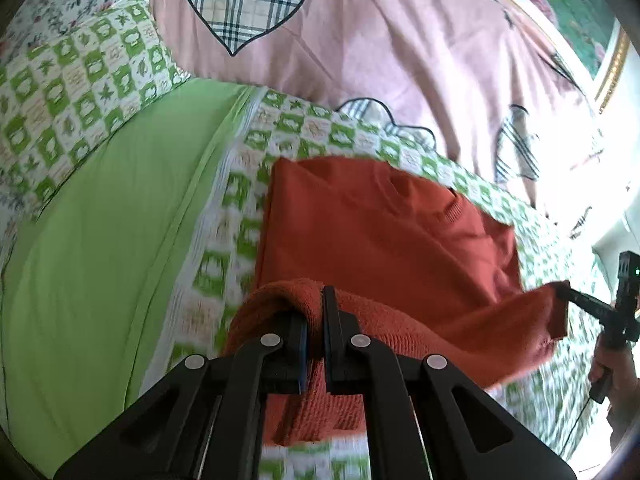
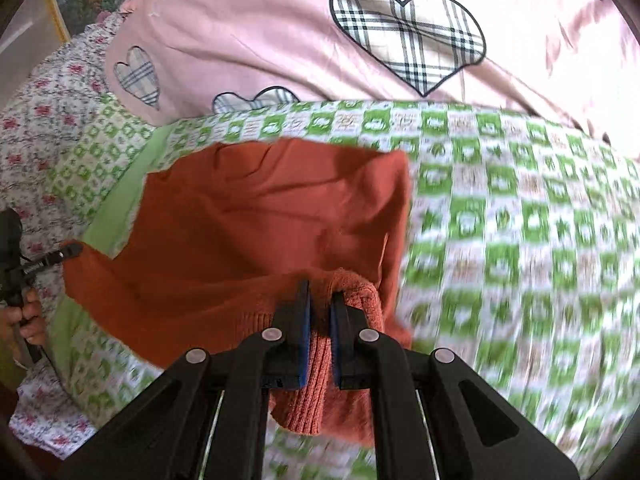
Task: Fold small clothes
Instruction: 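Lift the hem with both tools and fold it toward the collar, then lay the hem onto the collar and open both tools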
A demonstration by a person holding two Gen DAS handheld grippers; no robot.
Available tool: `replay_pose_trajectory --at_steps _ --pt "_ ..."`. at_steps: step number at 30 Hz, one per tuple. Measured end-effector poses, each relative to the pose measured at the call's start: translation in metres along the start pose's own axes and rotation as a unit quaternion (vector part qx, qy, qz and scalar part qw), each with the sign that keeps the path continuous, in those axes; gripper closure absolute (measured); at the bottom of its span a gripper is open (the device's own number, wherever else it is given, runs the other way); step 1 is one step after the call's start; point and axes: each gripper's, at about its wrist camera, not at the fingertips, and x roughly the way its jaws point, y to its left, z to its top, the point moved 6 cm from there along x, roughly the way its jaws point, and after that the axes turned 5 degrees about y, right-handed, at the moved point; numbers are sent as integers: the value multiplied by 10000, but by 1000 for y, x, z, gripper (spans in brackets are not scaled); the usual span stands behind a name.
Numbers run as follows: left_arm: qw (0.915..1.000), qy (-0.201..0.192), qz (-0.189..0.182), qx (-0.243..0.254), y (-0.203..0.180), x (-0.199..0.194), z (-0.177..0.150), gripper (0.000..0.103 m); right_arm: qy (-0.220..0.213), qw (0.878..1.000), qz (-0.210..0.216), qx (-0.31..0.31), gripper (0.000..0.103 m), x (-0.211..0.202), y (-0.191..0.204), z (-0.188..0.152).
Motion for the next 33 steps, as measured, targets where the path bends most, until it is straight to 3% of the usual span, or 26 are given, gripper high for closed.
replay_pose_trajectory --at_steps 9,15,17,21,23,25,28,33 --pt "9995 49 255 183 3 54 48 99 144 9991 -385 103 94 44 -30 43" --pt "9958 666 615 128 24 107 39 94 722 9960 -497 152 91 94 -38 44" --pt "9959 688 569 126 26 103 37 92 730 9961 -487 134 89 94 -38 42" --pt "9957 668 576 286 22 76 29 75 641 9969 -405 213 80 72 -43 38" --pt "9960 684 423 391 12 59 18 75 485 9970 -564 232 63 52 -48 33" --pt "9954 805 160 496 -5 49 1 75 364 9974 -576 247 63 36 -48 29" --pt "9910 1125 -194 699 -35 55 -28 71 325 9994 -115 50 63 24 -18 14" --pt "9825 1548 -432 944 -80 93 -59 71 910 9896 698 -862 63 65 66 -14"
